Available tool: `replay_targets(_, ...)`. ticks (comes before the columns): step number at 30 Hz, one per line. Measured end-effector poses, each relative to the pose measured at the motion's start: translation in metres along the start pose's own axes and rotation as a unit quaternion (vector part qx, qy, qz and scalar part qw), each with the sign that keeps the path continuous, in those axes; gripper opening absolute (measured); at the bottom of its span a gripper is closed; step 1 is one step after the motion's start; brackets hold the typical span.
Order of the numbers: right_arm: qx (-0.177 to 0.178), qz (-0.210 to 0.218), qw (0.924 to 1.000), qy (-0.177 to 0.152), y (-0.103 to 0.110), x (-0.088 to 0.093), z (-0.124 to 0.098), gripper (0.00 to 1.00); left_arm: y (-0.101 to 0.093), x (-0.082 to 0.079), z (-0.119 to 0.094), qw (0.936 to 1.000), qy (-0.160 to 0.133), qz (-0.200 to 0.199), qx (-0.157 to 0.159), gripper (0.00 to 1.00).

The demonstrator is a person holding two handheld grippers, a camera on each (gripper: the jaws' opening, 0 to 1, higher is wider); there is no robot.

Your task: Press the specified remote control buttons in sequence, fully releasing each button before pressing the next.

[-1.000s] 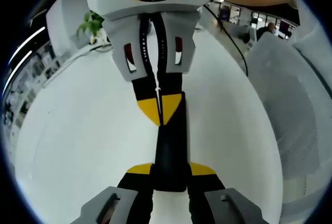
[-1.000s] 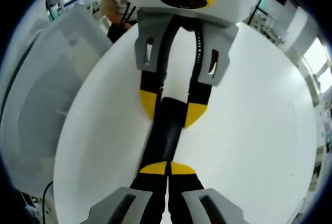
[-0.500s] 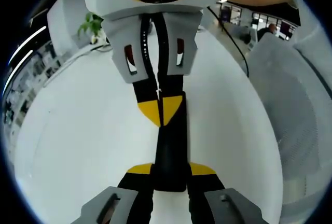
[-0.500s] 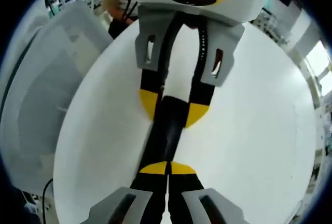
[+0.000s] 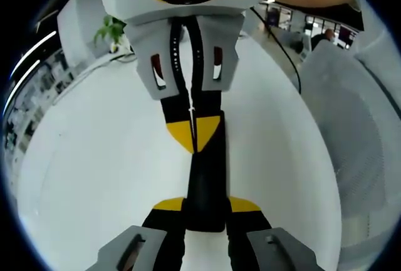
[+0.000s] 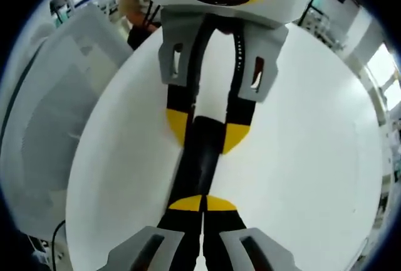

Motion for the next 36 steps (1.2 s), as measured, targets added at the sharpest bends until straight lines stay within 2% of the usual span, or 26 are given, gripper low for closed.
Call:
replay_targets(10, 0.010, 0.005, 0.9997, -0.019, 0.000, 0.002, -0.001, 0.00, 0.000, 0.000, 0.000, 1.0000, -0.001, -0.002, 0.000, 0.23)
replay_targets(23, 0.025, -0.016, 0.9995, -0.013, 0.001, 0.001, -0.002, 0.00, 0.000, -0.001, 0.000, 1.0000, 0.006, 0.003, 0.002, 0.23)
replay_targets(36, 0.042, -0.005, 0.9985, -0.034, 0.001, -0.005, -0.016, 0.00, 0.000, -0.001, 0.000, 1.0000, 0.008, 0.003, 0.002, 0.24)
Point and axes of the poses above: the point that each gripper's makers call its tool centre point, and the gripper's own axes: z roughly forward along the fingers, y roughly to its left, x roughly out of its underside, the point moved 6 cm from there along -z, roughly backward along the fingers, and after that the axes turned 4 degrees about -y, right-handed, at the moved point
